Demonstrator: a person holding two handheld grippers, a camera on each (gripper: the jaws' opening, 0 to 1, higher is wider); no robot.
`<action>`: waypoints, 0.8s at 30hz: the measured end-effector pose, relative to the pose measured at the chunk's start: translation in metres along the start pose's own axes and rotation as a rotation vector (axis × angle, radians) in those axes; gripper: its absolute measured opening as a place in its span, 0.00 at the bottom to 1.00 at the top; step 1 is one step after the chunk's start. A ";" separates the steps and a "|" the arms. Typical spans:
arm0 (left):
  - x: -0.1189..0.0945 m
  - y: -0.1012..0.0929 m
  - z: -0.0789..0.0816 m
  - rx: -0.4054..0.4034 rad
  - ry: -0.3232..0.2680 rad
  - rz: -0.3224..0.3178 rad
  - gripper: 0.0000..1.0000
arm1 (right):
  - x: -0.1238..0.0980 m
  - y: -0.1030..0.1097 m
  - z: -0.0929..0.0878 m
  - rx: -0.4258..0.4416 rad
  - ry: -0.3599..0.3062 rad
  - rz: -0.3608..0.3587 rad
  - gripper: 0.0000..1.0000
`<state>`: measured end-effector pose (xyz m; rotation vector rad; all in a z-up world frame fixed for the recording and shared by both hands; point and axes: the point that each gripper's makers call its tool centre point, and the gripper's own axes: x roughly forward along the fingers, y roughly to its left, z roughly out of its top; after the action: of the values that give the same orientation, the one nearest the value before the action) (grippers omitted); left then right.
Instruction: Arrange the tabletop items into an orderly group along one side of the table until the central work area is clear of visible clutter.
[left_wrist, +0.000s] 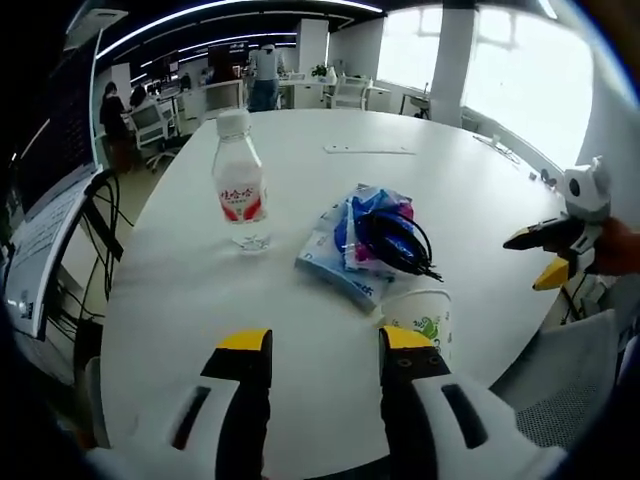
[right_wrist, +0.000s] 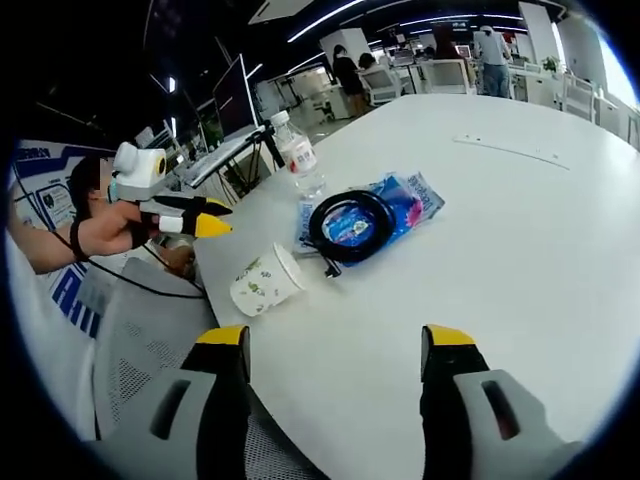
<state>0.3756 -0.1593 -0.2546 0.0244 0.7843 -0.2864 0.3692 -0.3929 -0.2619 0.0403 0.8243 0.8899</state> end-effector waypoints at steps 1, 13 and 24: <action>0.000 0.000 0.000 0.000 0.000 0.000 0.42 | 0.001 0.000 0.001 0.001 -0.001 0.000 0.68; -0.002 -0.006 -0.001 -0.012 -0.006 -0.006 0.42 | 0.014 -0.005 0.017 0.008 -0.003 0.016 0.65; -0.005 -0.006 -0.003 -0.020 -0.006 -0.012 0.42 | 0.036 -0.008 0.027 0.006 0.023 0.025 0.62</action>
<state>0.3682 -0.1632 -0.2527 0.0002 0.7813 -0.2895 0.4045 -0.3651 -0.2682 0.0455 0.8490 0.9126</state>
